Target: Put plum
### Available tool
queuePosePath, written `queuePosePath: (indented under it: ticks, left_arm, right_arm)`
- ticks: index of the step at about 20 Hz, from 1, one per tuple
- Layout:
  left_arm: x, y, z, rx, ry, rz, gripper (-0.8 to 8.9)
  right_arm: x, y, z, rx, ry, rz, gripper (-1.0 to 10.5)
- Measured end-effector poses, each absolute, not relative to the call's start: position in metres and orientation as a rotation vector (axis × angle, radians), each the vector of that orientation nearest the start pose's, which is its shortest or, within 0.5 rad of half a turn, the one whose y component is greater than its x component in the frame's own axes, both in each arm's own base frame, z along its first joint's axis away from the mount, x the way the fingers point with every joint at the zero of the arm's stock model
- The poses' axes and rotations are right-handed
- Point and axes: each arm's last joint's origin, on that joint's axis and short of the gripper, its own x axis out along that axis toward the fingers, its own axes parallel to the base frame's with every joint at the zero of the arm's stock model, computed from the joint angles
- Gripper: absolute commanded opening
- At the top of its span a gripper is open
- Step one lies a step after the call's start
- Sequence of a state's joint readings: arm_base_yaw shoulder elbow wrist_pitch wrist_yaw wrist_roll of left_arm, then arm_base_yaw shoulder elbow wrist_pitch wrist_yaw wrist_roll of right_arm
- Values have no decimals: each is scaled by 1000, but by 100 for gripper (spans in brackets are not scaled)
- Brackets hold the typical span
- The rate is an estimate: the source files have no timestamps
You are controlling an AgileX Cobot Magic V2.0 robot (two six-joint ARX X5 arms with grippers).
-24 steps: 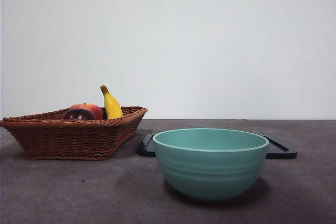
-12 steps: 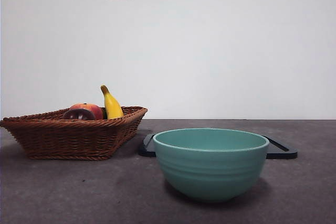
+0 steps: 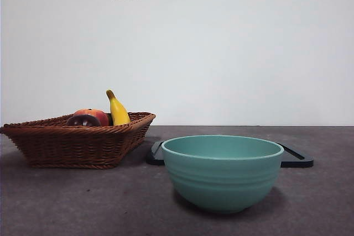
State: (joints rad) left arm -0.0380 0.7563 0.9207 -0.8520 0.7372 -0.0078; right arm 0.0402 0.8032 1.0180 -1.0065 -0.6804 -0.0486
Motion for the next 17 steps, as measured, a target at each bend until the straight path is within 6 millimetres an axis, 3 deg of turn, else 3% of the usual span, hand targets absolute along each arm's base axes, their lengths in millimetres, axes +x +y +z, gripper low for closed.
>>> queuePosePath:
  ticks: [6,8,9,11,12,17]
  left_arm:
    - [123,-25,322,-208,714,-763,10]
    - [123,-25,322,-208,714,-763,96]
    - [123,-25,322,-208,714,-764,191]
    - [123,-25,322,-208,714,-763,391]
    - [123,-25,322,-207,714,-764,421]
    - [123,-25,322,-205,712,-764,436]
  right_arm:
    - [123,30,338,169,781,765,9]
    - [123,31,338,170,783,766,16]
    - [123,31,337,171,787,765,82]
    - [122,31,337,174,794,765,334]
    - [122,31,337,174,794,765,411]
    - [122,30,337,175,797,764,415]
